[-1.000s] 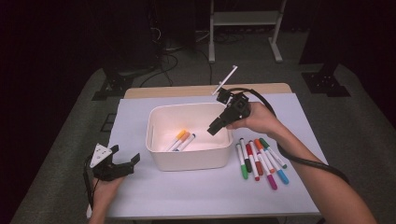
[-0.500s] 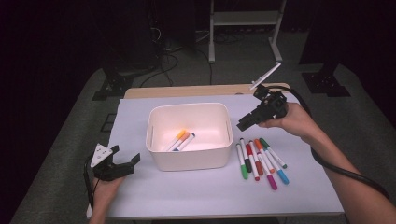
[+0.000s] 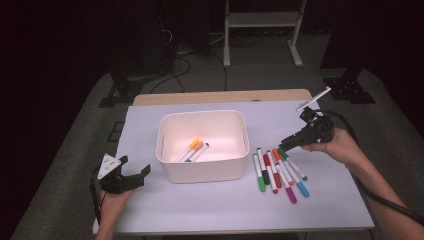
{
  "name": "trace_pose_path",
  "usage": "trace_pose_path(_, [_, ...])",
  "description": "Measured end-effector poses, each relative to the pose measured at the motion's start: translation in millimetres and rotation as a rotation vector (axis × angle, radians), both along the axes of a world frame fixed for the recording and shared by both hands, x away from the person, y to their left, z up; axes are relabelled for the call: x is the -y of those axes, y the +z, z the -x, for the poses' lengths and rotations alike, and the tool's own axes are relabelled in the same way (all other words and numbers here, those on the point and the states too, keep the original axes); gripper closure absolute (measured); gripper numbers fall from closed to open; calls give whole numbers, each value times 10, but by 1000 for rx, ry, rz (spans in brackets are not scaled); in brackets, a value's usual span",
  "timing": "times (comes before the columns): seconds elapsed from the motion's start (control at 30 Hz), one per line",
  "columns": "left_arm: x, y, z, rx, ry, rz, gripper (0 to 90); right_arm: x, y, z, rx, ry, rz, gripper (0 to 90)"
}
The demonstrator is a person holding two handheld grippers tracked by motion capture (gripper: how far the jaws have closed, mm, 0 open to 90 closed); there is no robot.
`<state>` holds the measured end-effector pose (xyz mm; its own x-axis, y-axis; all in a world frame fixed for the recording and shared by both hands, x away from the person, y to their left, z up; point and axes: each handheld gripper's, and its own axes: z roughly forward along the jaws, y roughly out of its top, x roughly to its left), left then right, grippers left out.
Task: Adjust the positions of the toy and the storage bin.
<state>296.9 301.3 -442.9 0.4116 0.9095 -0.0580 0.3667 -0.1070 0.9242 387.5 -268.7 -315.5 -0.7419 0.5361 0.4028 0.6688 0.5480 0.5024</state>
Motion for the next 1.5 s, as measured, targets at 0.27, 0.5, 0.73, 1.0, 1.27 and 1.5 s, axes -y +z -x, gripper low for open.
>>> trace_pose_path(0.27, [-1, 0, 2, -2, 3, 0, 27, 271, -516, 17, -60, -75, 27, 640])
trace_pose_path(0.5, [0, -4, -1, -5, 3, 0, 26, 462, -835, 37, -70, -147, 60, 643])
trace_pose_path(0.73, [-5, -4, 1, -7, 4, 2, 27, 514, -1005, 18, -61, -186, 79, 656])
trace_pose_path(1.0, [-9, -2, 5, -7, 3, 4, 27, 442, -1068, 25, 13, -193, 145, 691])
trace_pose_path(1.27, [-10, 0, 6, -5, 6, 9, 27, 460, -1143, 41, 14, -206, 185, 740])
trace_pose_path(1.5, [-9, 3, 9, -5, 6, 7, 27, 608, -1128, 125, -25, -227, 197, 752])
